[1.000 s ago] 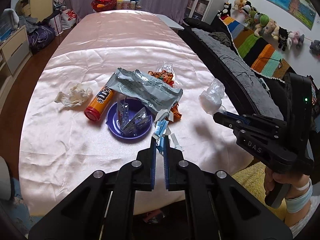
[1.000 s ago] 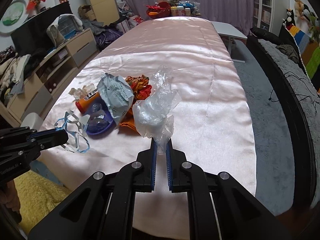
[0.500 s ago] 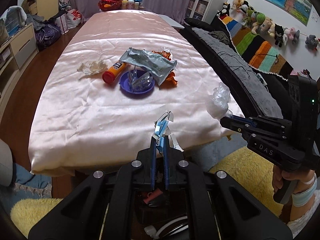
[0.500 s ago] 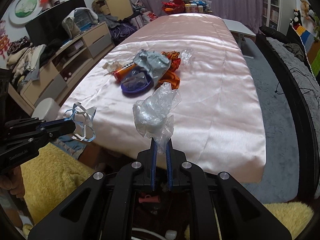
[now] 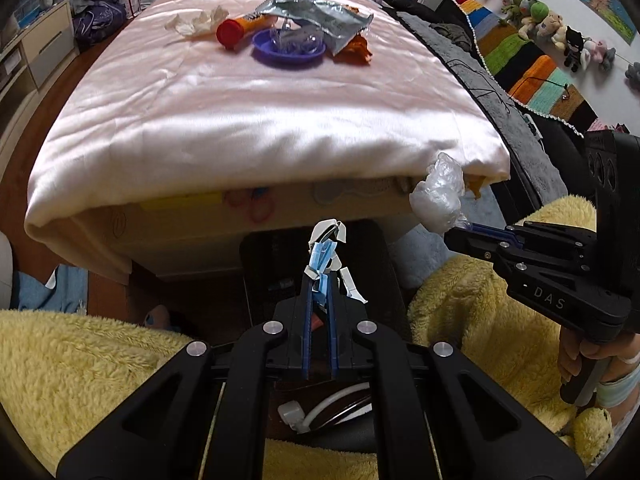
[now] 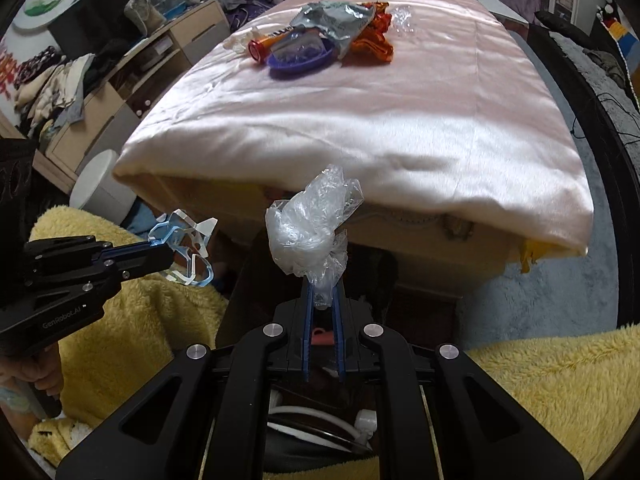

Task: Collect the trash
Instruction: 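Drop the plastic bag and clear plastic piece into the black bin, then move both tools back over the table toward the M&M's tube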

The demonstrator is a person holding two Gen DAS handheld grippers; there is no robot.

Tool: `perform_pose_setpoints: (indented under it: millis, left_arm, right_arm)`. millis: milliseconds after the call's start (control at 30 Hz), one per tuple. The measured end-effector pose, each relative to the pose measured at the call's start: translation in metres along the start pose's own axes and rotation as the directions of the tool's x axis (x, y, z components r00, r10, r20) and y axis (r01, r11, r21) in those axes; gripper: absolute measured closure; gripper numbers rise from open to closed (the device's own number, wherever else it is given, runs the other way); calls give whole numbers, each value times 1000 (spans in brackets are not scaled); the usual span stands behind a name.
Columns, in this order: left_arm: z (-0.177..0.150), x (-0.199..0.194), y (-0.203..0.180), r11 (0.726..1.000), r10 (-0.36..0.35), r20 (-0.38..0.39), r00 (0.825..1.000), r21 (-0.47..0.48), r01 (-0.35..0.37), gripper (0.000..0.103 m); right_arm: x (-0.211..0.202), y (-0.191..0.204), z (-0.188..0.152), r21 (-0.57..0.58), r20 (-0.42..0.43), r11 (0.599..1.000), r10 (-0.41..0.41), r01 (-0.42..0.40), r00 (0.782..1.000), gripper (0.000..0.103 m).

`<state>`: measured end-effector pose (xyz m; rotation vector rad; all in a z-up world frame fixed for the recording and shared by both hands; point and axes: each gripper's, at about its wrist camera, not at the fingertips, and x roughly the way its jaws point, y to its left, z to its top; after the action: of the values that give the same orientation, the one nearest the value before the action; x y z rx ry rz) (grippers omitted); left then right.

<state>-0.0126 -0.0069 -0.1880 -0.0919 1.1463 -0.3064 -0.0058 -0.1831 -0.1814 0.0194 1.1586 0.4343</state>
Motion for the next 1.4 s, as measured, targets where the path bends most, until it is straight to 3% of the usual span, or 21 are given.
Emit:
perform_pose_setpoints:
  millis: [467, 733, 833, 967, 1067, 1133, 1233, 1400]
  left_arm:
    - [-25, 58, 1, 1000, 3, -183, 983, -9, -5, 96]
    - [-27, 59, 4, 1000, -10, -192, 981, -26, 5, 89]
    - [-27, 58, 4, 1000, -5, -186, 982, -25, 0, 82]
    - [-23, 53, 5, 1000, 9, -171, 985, -20, -13, 70]
    - [-18, 42, 7, 999, 28, -136, 990, -17, -30, 50]
    - [-12, 32, 8, 999, 39, -101, 994, -23, -41, 36]
    - [0, 16, 8, 999, 44, -45, 998, -27, -45, 21]
    - [26, -6, 10, 998, 67, 33, 997, -18, -67, 11]
  right_arm:
    - [46, -10, -19, 97, -146, 995, 26, -12, 989, 90]
    - [48, -8, -16, 100, -151, 995, 44, -29, 988, 88]
    - [47, -9, -14, 110, -141, 993, 49, -33, 989, 59]
    - [42, -11, -9, 120, -122, 993, 36, -21, 992, 58]
    - [29, -15, -1, 125, -75, 992, 11, -1, 997, 42]
    - [16, -20, 6, 134, -28, 991, -8, 11, 1000, 25]
    - [-1, -29, 19, 154, 31, 988, -15, 10, 999, 13]
    - [-19, -40, 43, 152, 95, 988, -44, 29, 995, 11]
